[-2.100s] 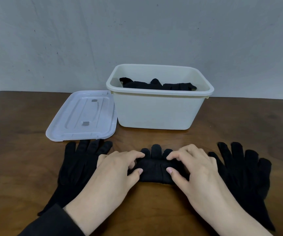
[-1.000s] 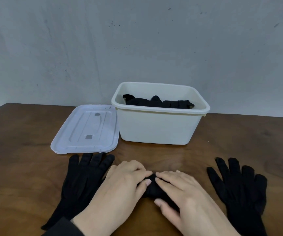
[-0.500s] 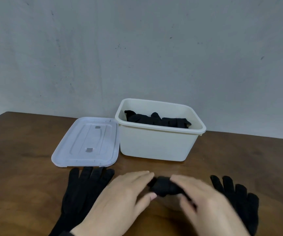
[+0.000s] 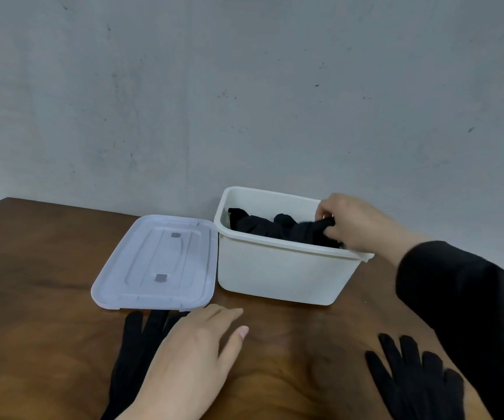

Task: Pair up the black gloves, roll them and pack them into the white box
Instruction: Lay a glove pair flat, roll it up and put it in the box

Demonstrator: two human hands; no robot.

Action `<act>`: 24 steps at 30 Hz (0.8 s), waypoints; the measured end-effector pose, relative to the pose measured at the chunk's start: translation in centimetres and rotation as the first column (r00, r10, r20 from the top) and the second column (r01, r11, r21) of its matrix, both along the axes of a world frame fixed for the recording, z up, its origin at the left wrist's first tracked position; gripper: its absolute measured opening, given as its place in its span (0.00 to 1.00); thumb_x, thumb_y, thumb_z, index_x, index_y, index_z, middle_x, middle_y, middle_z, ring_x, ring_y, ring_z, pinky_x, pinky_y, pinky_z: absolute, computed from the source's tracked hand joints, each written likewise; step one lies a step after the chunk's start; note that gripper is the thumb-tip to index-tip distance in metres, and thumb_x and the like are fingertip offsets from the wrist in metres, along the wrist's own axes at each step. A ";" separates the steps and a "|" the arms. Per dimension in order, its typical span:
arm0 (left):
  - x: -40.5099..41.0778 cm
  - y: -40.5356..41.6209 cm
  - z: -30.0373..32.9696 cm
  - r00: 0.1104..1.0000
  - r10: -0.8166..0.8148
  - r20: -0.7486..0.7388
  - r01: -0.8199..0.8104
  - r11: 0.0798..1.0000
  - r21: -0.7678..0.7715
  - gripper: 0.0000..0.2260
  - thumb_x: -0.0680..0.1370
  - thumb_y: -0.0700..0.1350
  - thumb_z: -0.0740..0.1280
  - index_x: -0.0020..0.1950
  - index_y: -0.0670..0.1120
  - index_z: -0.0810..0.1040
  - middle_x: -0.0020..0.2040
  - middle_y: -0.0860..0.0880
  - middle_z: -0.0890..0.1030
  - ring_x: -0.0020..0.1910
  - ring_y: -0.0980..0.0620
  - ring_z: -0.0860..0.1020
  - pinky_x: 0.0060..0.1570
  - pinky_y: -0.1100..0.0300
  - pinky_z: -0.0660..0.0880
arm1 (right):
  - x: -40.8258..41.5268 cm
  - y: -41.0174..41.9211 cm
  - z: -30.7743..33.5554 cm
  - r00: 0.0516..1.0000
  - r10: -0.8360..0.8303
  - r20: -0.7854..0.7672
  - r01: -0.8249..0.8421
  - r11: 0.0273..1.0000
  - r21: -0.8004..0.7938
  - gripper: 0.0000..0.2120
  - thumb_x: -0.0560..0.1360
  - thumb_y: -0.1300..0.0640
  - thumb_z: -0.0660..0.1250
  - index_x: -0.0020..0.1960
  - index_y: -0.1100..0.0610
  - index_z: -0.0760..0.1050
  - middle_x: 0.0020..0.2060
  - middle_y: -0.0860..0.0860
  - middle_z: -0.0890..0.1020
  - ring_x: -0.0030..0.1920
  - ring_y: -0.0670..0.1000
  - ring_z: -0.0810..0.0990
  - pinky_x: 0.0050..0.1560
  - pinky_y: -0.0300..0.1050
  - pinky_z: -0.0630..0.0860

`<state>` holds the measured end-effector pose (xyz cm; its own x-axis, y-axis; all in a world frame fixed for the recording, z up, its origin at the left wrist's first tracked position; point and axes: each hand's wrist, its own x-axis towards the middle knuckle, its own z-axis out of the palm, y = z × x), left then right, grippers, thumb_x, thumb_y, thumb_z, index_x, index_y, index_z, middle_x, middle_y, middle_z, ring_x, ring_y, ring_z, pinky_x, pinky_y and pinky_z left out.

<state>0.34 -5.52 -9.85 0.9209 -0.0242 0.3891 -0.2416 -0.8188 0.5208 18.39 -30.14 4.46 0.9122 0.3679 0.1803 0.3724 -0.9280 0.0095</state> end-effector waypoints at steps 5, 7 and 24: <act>0.1 0.1 0.3 1.000 -0.002 0.004 0.002 1.000 0.023 0.24 0.80 0.66 0.49 0.72 0.63 0.70 0.66 0.66 0.73 0.66 0.65 0.69 0.54 0.75 0.59 | 1.7 0.6 -0.7 0.968 -0.075 -0.239 0.032 0.983 -0.179 0.09 0.75 0.61 0.66 0.51 0.48 0.73 0.48 0.47 0.75 0.41 0.48 0.73 0.37 0.40 0.67; 0.0 0.1 0.4 0.999 -0.010 -0.031 0.011 0.999 0.043 0.25 0.79 0.66 0.47 0.72 0.63 0.69 0.66 0.66 0.72 0.66 0.65 0.69 0.56 0.73 0.61 | 1.8 0.9 -0.7 0.953 -0.086 -0.290 0.013 0.970 -0.244 0.09 0.76 0.61 0.64 0.52 0.47 0.73 0.50 0.46 0.75 0.44 0.49 0.74 0.40 0.40 0.69; -1.5 -0.7 0.9 0.977 -0.144 -0.160 0.161 0.982 0.098 0.11 0.82 0.60 0.55 0.52 0.60 0.76 0.44 0.61 0.77 0.44 0.62 0.76 0.46 0.64 0.75 | -18.8 3.3 -9.2 0.985 0.161 0.056 -0.162 0.786 0.596 0.07 0.80 0.52 0.64 0.49 0.44 0.80 0.45 0.36 0.81 0.49 0.39 0.79 0.46 0.31 0.72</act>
